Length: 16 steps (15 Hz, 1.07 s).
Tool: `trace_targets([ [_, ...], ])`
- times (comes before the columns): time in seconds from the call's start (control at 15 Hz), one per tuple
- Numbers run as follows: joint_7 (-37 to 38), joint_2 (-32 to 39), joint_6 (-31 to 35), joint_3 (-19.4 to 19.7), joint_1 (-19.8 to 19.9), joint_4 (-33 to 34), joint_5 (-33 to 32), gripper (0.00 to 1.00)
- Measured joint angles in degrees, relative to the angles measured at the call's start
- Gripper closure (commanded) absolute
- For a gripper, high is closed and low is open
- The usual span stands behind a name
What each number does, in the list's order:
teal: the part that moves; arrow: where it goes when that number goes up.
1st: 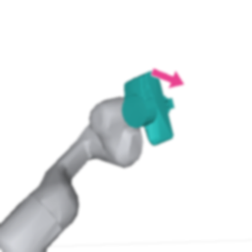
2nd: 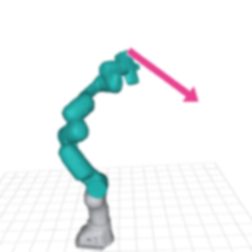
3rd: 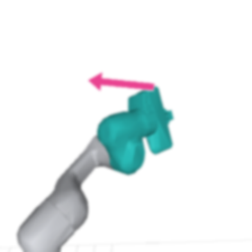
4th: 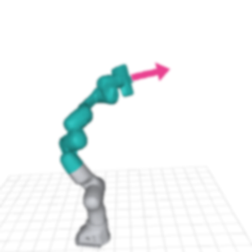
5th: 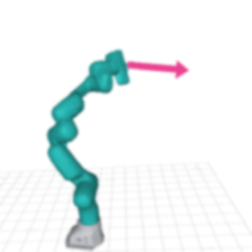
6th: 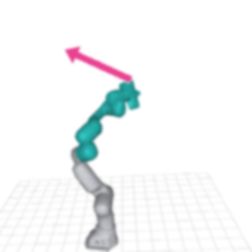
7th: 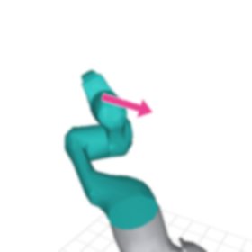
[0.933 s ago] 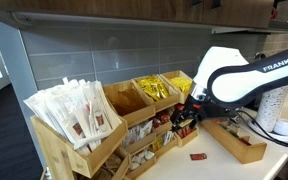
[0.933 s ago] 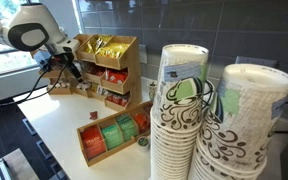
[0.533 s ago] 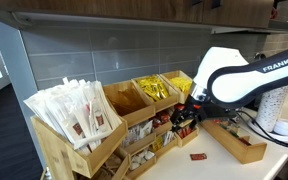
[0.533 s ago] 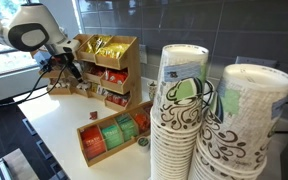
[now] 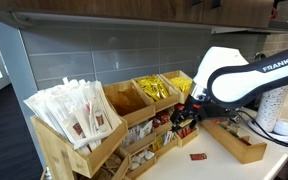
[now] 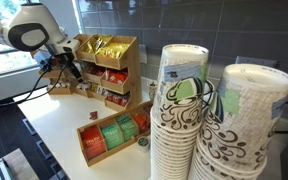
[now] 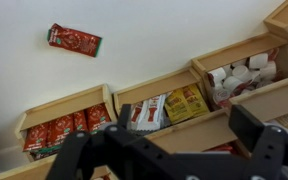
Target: Pick up the red sachet from the kitchen counter and put it in the bottom far right tray
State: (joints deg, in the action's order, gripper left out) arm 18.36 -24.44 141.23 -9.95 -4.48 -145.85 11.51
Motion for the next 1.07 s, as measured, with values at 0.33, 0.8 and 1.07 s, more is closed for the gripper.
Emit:
trace_targets([
  [0.33, -3.18, 2.18, -0.08, 3.87, -0.01, -0.46, 1.30, 0.00],
  [0.8, -18.58, 6.65, -2.71, 12.81, -0.02, -1.85, 8.54, 0.00],
  [1.07, -28.04, 9.19, -4.21, 17.08, 0.00, -2.65, 14.51, 0.00],
])
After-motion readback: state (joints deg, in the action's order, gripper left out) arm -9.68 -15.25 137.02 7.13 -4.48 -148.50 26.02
